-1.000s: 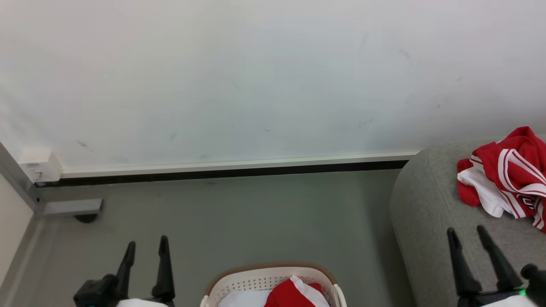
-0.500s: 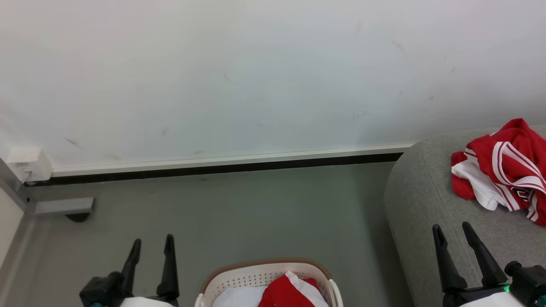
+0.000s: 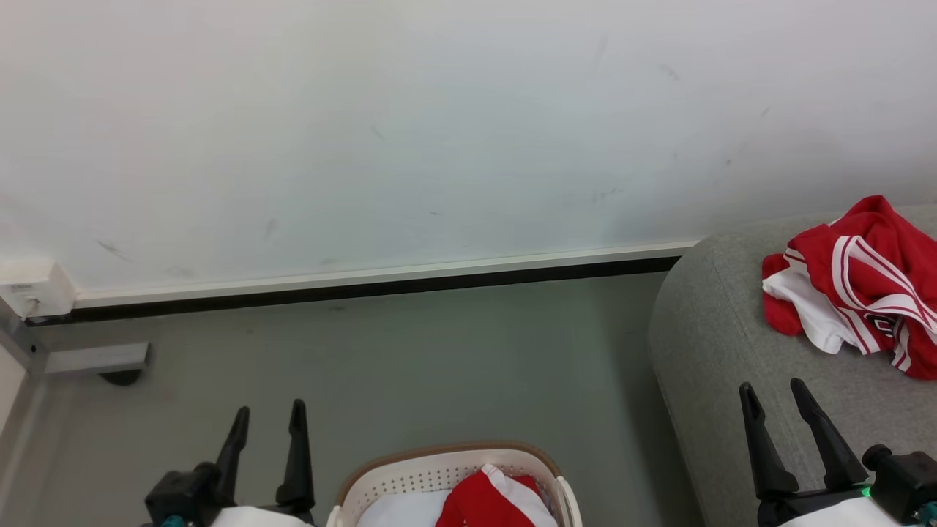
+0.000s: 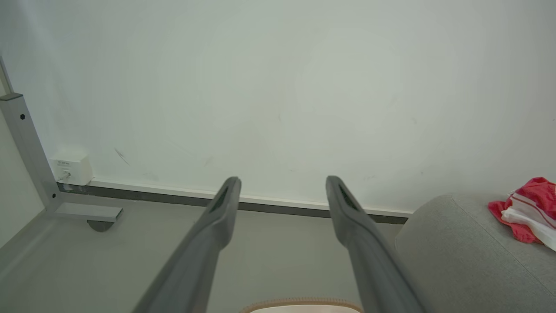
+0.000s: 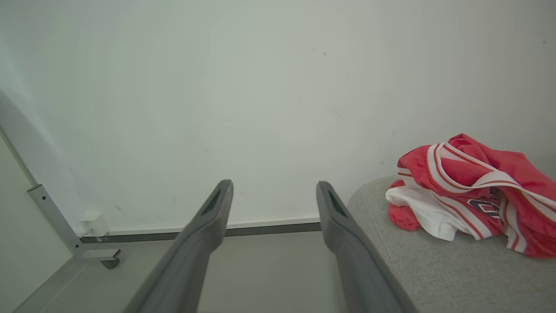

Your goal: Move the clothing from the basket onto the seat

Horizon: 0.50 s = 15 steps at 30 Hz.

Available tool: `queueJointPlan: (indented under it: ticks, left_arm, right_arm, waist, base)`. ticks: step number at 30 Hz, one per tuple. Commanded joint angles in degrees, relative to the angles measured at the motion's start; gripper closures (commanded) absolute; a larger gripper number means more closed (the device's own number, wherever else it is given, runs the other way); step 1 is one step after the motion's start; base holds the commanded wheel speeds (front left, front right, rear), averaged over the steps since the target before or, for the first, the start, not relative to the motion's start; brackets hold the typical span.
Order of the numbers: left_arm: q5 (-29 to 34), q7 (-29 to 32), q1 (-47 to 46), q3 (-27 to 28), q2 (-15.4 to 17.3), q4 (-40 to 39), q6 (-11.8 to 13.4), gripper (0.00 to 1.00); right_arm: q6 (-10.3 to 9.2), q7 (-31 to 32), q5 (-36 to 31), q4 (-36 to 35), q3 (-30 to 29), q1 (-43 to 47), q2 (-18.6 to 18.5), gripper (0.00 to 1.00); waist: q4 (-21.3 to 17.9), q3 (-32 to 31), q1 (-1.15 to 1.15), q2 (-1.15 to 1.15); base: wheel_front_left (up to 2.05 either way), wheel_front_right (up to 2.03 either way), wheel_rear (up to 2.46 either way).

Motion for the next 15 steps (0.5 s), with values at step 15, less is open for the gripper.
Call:
queueJointPlan:
  ticks: [15]
  left_arm:
    - [1.2, 0.0, -7.1, -5.1, 0.2, 7.3, -1.7, 0.00]
  right_arm:
    - [-0.13, -0.1, -0.2, -1.3, -1.6, -6.6, -1.9, 0.00]
  waist:
    - [-5.7, 7.2, 0.00, 0.00]
  base:
    - [0.00, 0.00, 0.00]
